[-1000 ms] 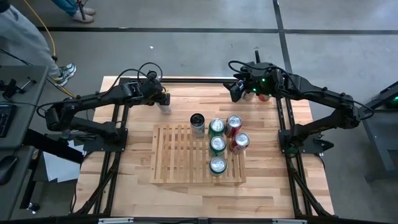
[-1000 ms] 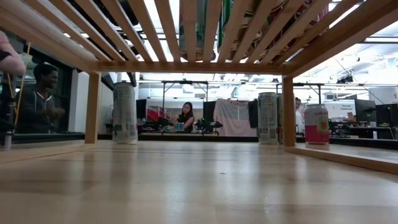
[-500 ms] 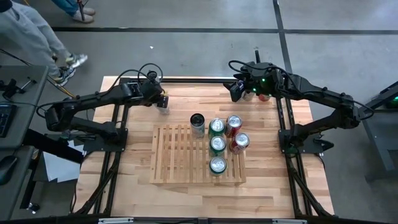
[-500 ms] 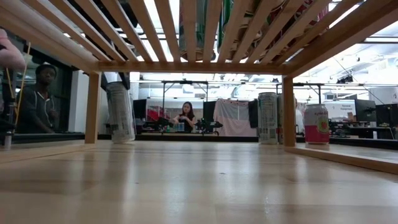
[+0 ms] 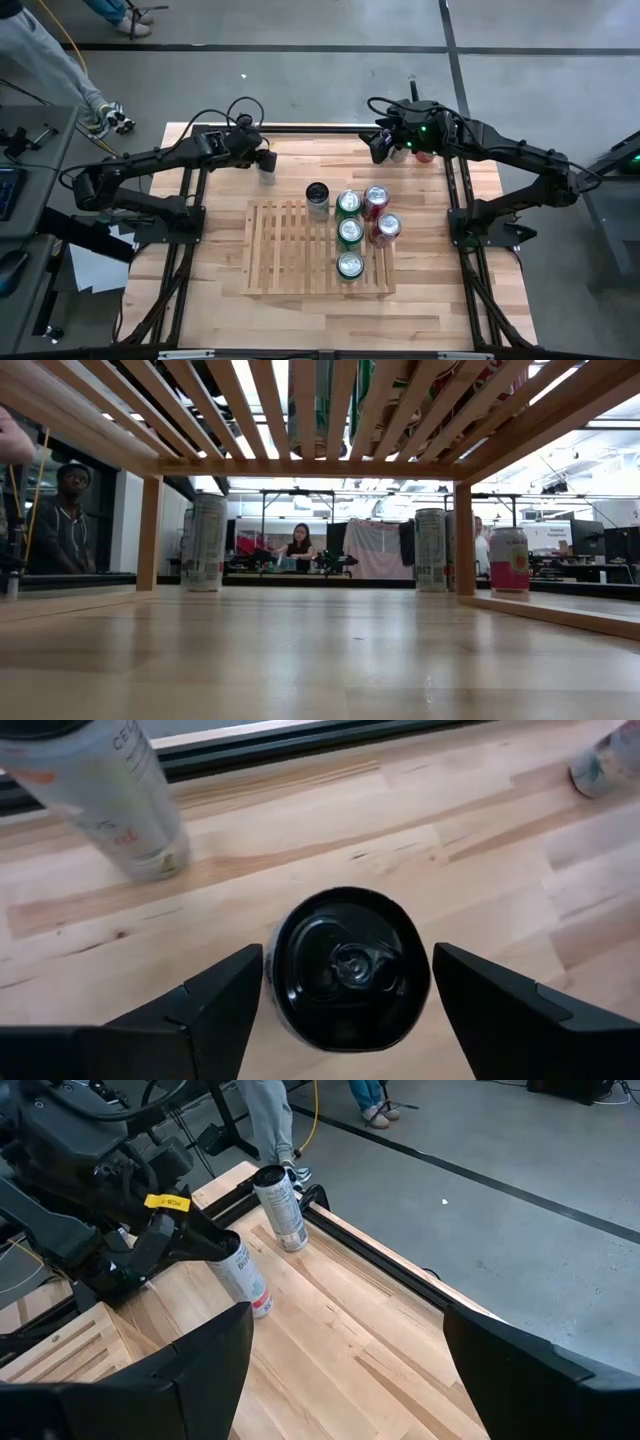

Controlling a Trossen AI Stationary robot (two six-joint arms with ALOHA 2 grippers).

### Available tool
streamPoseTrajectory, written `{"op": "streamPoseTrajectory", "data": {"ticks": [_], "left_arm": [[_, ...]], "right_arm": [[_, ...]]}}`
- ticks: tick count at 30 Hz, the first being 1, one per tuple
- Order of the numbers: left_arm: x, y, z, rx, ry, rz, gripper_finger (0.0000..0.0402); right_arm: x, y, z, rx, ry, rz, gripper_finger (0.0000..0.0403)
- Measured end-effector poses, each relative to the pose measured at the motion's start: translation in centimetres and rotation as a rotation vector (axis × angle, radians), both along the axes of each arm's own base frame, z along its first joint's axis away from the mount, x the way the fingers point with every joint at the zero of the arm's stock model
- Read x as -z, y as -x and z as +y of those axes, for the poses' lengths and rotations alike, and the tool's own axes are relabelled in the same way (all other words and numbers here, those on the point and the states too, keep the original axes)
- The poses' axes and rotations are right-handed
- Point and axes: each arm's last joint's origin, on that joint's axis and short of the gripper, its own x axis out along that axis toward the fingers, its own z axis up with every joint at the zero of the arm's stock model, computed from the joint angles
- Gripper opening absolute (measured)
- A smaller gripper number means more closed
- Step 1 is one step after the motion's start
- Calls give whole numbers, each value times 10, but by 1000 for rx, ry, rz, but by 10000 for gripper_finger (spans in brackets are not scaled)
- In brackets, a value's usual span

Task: Place canned beverage on shelf
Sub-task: Put the left white-pink soda can on the shelf aligned with the other white-pink soda can

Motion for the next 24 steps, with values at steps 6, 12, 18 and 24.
{"op": "streamPoseTrajectory", "data": {"ticks": [6, 12, 18, 24], "left_arm": [[-1, -2, 1, 13, -16, -12, 284], [-3, -2, 2, 45, -43, -7, 325], [-16, -1, 11, 157, -82, 1, 365], [-44, 0, 18, 288, -210, 67, 365]], "right_arm": [[0, 0, 0, 0, 0, 0, 312], [0, 0, 0, 0, 0, 1, 312], [0, 0, 0, 0, 0, 1, 312], [0, 0, 0, 0, -1, 1, 312]]}}
